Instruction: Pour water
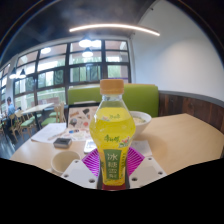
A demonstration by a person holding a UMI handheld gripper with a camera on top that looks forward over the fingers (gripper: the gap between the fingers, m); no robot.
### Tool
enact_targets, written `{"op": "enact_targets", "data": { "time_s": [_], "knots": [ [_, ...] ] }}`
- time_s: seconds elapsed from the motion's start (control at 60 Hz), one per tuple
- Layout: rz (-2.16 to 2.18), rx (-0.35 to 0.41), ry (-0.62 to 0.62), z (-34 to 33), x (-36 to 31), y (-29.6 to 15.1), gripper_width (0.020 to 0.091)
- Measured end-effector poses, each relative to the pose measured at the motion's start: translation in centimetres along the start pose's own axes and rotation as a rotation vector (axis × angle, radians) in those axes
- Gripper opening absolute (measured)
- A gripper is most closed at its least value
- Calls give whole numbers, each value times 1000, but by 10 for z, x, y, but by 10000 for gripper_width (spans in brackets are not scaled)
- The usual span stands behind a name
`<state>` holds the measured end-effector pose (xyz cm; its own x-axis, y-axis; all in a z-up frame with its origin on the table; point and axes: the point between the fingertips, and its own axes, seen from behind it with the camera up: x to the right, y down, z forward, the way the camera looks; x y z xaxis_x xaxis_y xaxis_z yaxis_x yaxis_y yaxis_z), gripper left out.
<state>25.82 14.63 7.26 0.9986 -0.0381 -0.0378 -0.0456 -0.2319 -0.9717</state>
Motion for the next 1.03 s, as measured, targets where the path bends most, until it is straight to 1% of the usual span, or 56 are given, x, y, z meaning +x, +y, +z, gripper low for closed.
{"op": "enact_targets", "data": {
  "time_s": [0.033, 0.05, 0.067, 0.083, 0.1, 0.183, 0.2, 0.25, 0.3, 0.333, 0.35, 0.383, 0.4, 0.433, 0.467, 0.517, 0.633, 0.833, 1.033],
  "knots": [
    [-12, -34, 10, 2, 2, 12, 308],
    [-32, -51, 10, 1, 2, 18, 325],
    [-28, -11, 6, 2, 1, 9, 314],
    [-31, 1, 6, 7, 5, 7, 311],
    [-25, -17, 16, -11, -15, 15, 305],
    [1, -30, 31, -9, -10, 13, 304],
    [2, -31, 35, -17, -23, 14, 304],
    [2, -36, 36, -18, -23, 15, 314],
    [-1, -43, 36, -15, -23, 14, 376],
    [-2, -49, 36, -16, -24, 14, 464],
    [-4, -53, 36, -16, -24, 15, 477],
    [-4, -79, 46, -17, -23, 20, 535],
    [-2, -95, 54, -17, -17, 21, 612],
    [-2, -112, 62, -22, -17, 24, 738],
    [2, -99, 59, -27, -20, 21, 864],
    [-5, -77, 51, -38, -23, 12, 804],
    [-9, -84, 37, -82, -42, 6, 829],
    [-19, -92, 9, -183, -68, -8, 826],
    [-38, -87, -14, -267, -90, -1, 826]
  ]
}}
